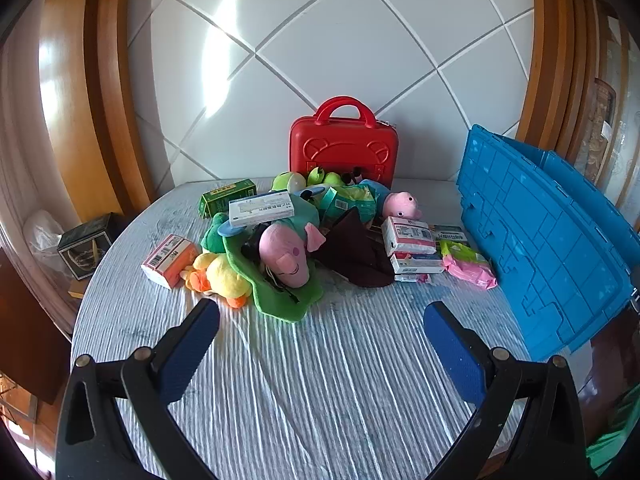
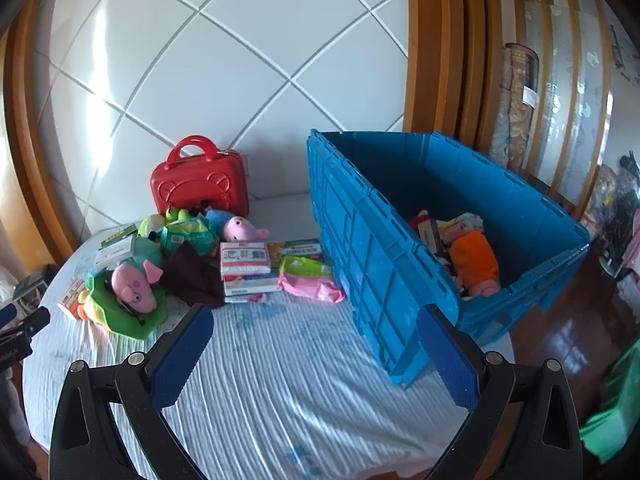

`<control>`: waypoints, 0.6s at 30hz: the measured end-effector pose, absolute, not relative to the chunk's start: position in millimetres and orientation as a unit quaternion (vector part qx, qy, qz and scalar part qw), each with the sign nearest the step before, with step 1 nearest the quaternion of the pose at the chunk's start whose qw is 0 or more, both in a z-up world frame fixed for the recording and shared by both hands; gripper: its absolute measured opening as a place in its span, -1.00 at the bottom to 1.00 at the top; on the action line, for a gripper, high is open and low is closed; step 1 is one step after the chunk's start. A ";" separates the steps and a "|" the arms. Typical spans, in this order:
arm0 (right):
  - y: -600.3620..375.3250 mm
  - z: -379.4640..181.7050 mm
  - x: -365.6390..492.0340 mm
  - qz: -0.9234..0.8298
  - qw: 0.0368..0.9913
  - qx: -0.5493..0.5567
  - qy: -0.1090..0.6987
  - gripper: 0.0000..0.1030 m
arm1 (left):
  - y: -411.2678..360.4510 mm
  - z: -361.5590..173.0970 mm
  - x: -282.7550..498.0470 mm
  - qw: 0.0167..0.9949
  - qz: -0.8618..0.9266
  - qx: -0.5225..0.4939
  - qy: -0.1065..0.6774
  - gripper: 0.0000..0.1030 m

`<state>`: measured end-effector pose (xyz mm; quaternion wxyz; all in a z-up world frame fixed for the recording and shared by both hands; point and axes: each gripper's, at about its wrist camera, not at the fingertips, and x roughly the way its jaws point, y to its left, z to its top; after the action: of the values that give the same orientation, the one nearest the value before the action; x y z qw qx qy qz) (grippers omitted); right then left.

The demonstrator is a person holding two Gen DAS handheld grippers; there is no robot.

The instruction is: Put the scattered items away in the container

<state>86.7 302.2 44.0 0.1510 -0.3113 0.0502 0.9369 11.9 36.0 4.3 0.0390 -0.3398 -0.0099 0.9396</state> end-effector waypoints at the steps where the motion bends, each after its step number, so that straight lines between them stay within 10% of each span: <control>1: 302.0 44.0 87.8 0.937 0.152 -0.311 0.050 1.00 | 36.2 4.1 13.2 0.039 0.940 -0.339 -0.010 1.00; 18: 310.1 42.1 92.2 0.935 0.150 -0.316 0.053 1.00 | 44.0 6.6 19.9 0.039 0.938 -0.344 -0.007 1.00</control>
<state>92.2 310.1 42.1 0.1499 -0.3163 0.0529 0.9352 19.9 44.0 6.6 0.0393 -0.3438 -0.0072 0.9382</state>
